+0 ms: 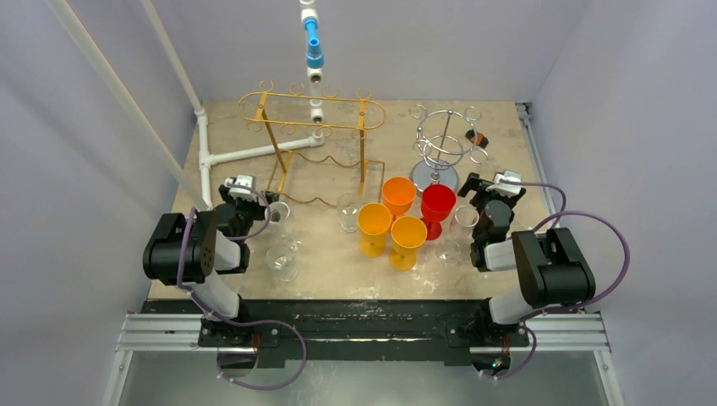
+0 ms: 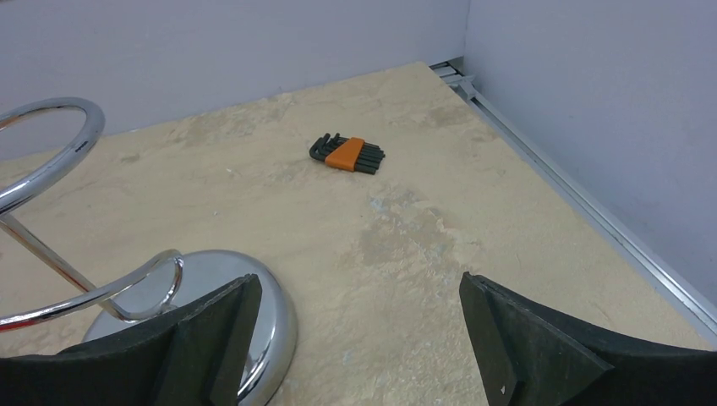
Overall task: Place the wine glass upside down on the wine glass rack
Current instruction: Pick up the wine glass at the center of the board.
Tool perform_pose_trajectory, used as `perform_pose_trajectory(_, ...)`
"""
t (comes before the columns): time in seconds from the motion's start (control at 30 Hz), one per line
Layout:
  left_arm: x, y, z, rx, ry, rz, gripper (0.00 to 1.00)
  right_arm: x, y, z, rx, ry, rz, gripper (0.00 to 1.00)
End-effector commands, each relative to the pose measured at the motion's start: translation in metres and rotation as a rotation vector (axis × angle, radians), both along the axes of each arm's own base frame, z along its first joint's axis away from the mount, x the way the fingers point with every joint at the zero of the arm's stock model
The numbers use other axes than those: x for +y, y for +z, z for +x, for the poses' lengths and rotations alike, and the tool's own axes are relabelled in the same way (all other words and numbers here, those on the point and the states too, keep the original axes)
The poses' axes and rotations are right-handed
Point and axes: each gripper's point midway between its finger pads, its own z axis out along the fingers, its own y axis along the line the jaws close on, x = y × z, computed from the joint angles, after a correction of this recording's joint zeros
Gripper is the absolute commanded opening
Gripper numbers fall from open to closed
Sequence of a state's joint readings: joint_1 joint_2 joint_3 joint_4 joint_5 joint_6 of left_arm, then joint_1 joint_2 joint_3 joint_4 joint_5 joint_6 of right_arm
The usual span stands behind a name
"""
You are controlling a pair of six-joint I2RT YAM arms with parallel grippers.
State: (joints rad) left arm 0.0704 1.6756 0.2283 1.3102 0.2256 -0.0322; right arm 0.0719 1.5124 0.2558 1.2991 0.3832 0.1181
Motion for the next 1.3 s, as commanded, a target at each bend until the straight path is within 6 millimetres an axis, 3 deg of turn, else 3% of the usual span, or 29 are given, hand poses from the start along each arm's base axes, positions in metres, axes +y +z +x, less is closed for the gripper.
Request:
perform_pose_trajectory(0.0,-0.007,0.016,0.007,-0.060,-0.045,0.019,1.00,-0.002,0.017,0.003,-0.053,-0.019,-0.009,0.99)
perform_pose_trajectory(0.27,-0.010,0.025,0.004,-0.091,-0.063,0.021,1.00,-0.006,0.035,-0.028,-0.176,-0.031,0.003,0.99)
perform_pose_trajectory(0.33,-0.009,0.025,0.001,-0.092,-0.058,0.017,1.00,-0.020,0.048,-0.036,-0.174,-0.132,0.046,0.99)
perform_pose_trajectory(0.43,-0.006,0.023,0.007,-0.069,-0.045,0.015,1.00,-0.026,0.073,-0.026,-0.078,-0.210,0.169,0.99)
perform_pose_trajectory(0.47,-0.006,0.021,0.008,-0.062,-0.046,0.015,1.00,-0.025,0.094,-0.022,-0.080,-0.208,0.177,0.99)
perform_pose_trajectory(0.53,-0.006,0.021,0.008,-0.060,-0.044,0.017,1.00,-0.021,0.105,-0.024,-0.035,-0.179,0.150,0.99)
perform_pose_trajectory(0.6,-0.006,0.022,0.008,-0.067,-0.047,0.017,1.00,-0.030,0.112,-0.033,-0.099,-0.270,0.315,0.99)
perform_pose_trajectory(0.63,-0.006,0.022,0.007,-0.067,-0.047,0.016,1.00,-0.024,0.114,-0.035,-0.097,-0.241,0.388,0.99)
perform_pose_trajectory(0.73,-0.007,0.028,0.007,-0.082,-0.049,0.015,1.00,0.005,0.129,-0.038,-0.049,-0.058,0.392,0.99)
perform_pose_trajectory(0.9,-0.021,0.055,0.016,-0.012,-0.163,0.033,1.00,0.004,0.133,-0.054,0.148,-0.086,0.350,0.99)
perform_pose_trajectory(1.1,-0.021,0.054,0.000,0.122,-0.195,0.084,1.00,0.011,0.162,-0.080,0.195,-0.052,0.300,0.99)
perform_pose_trajectory(1.27,-0.015,0.085,-0.013,0.240,-0.205,0.103,1.00,0.055,0.170,-0.089,0.267,0.061,0.261,0.99)
